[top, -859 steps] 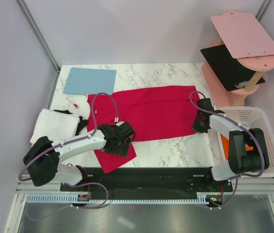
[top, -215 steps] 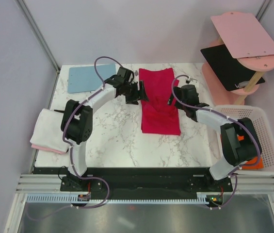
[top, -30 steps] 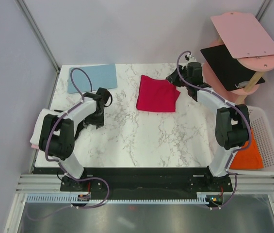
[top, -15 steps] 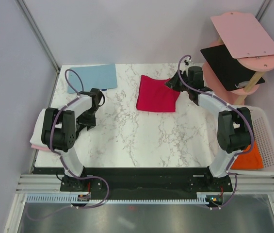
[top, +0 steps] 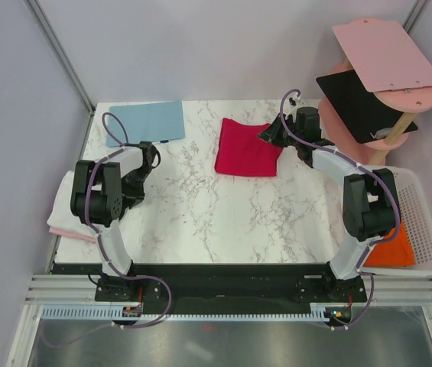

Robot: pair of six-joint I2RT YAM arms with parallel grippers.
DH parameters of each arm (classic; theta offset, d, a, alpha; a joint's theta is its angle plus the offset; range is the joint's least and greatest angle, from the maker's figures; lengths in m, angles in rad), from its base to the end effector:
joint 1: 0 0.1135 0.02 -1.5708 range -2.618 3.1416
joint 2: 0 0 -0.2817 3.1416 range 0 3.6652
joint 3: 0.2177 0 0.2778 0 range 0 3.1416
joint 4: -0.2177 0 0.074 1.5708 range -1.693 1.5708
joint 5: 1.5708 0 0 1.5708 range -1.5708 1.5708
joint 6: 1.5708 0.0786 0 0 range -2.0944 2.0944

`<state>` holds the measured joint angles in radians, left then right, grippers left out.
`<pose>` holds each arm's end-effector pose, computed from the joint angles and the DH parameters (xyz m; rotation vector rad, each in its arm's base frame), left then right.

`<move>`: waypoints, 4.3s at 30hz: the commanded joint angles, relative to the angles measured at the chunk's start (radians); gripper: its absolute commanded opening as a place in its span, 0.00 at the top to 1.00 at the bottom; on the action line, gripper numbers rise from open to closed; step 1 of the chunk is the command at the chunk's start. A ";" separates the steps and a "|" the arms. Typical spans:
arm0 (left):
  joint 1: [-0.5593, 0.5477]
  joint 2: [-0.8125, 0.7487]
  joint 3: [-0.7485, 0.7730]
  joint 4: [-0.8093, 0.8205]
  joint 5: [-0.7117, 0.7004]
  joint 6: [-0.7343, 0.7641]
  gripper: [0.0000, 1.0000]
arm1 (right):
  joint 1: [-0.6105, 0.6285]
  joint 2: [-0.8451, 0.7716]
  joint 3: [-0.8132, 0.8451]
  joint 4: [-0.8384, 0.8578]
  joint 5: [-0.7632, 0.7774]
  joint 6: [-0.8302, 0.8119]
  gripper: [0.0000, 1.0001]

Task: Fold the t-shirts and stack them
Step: Put the neatly folded tshirt into the corner of the board with the left arm

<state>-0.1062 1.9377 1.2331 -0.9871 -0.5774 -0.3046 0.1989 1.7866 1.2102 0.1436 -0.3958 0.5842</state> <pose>0.3523 0.0056 0.1076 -0.2437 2.9942 0.9104 0.4581 0.1233 0.2297 0.1355 2.0780 0.8870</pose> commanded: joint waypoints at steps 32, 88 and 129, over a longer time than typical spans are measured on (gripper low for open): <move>-0.323 0.198 0.552 -0.131 0.244 -0.057 0.94 | -0.010 -0.039 -0.073 -0.006 -0.051 -0.033 0.77; -0.368 0.538 0.732 0.479 0.988 -0.182 0.13 | -0.084 -0.112 -0.141 -0.078 -0.061 -0.076 0.74; -0.092 -0.055 0.959 -0.159 0.932 0.053 0.98 | -0.105 -0.196 -0.268 -0.033 -0.094 -0.061 0.02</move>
<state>-0.2592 1.9640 2.1475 -1.0676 0.3183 -0.3382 0.0952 1.5887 0.9554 0.0586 -0.4633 0.5224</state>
